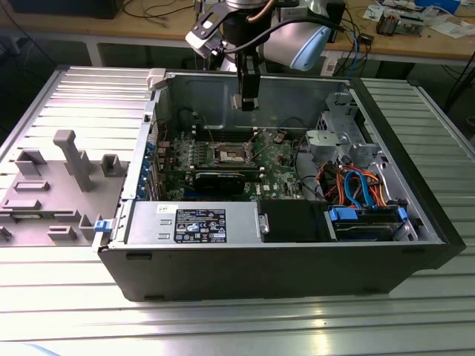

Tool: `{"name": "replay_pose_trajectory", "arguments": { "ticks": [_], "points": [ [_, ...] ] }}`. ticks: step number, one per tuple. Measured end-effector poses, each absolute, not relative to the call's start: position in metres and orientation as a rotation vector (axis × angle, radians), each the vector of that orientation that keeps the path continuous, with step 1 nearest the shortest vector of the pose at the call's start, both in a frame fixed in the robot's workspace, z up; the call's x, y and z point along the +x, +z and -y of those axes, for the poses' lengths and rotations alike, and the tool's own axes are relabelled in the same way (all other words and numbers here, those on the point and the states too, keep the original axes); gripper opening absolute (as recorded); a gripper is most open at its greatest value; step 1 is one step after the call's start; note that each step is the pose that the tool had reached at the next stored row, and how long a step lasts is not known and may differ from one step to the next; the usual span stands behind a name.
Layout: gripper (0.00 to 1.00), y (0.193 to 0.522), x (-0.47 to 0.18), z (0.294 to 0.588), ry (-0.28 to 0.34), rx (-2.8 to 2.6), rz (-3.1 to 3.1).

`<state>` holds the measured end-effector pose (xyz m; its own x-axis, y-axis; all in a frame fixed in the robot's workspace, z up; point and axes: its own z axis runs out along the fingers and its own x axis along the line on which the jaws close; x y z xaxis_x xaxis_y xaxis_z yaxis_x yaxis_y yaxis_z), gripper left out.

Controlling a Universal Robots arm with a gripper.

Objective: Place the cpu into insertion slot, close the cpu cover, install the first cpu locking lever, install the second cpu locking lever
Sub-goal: 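Place the cpu into insertion slot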

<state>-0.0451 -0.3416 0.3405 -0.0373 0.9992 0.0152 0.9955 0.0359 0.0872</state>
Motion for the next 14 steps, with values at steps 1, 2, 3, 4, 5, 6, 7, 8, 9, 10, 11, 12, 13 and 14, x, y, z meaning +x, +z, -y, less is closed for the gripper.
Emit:
{"name": "replay_pose_trajectory", "arguments": {
  "ticks": [1, 2, 3, 4, 5, 6, 7, 8, 9, 10, 11, 12, 13, 14],
  "points": [
    [0.53, 0.3403, -0.0451, 0.3416, 0.114, 2.145, -2.225],
    [0.53, 0.3402, -0.0451, 0.3416, 0.114, 2.145, -2.225],
    [0.53, 0.3401, -0.0451, 0.3416, 0.114, 2.144, -2.224],
    [0.53, 0.3399, -0.0451, 0.3416, 0.114, 2.144, -2.225],
    [0.53, 0.3397, -0.0451, 0.3416, 0.114, 2.144, -2.225],
    [0.53, 0.3395, -0.0451, 0.3416, 0.113, 2.144, -2.225],
    [0.53, 0.3393, -0.0451, 0.3416, 0.114, 2.144, -2.225],
    [0.53, 0.3391, -0.0451, 0.3416, 0.114, 2.144, -2.225],
    [0.53, 0.3388, -0.0451, 0.3416, 0.114, 2.144, -2.225],
    [0.53, 0.3386, -0.0451, 0.3416, 0.114, 2.145, -2.225],
    [0.53, 0.3383, -0.0451, 0.3416, 0.114, 2.144, -2.225],
    [0.53, 0.338, -0.0451, 0.3416, 0.114, 2.144, -2.225],
    [0.53, 0.3376, -0.0451, 0.3416, 0.114, 2.144, -2.225],
    [0.53, 0.3374, -0.0451, 0.3416, 0.113, 2.144, -2.225]
  ]
}}
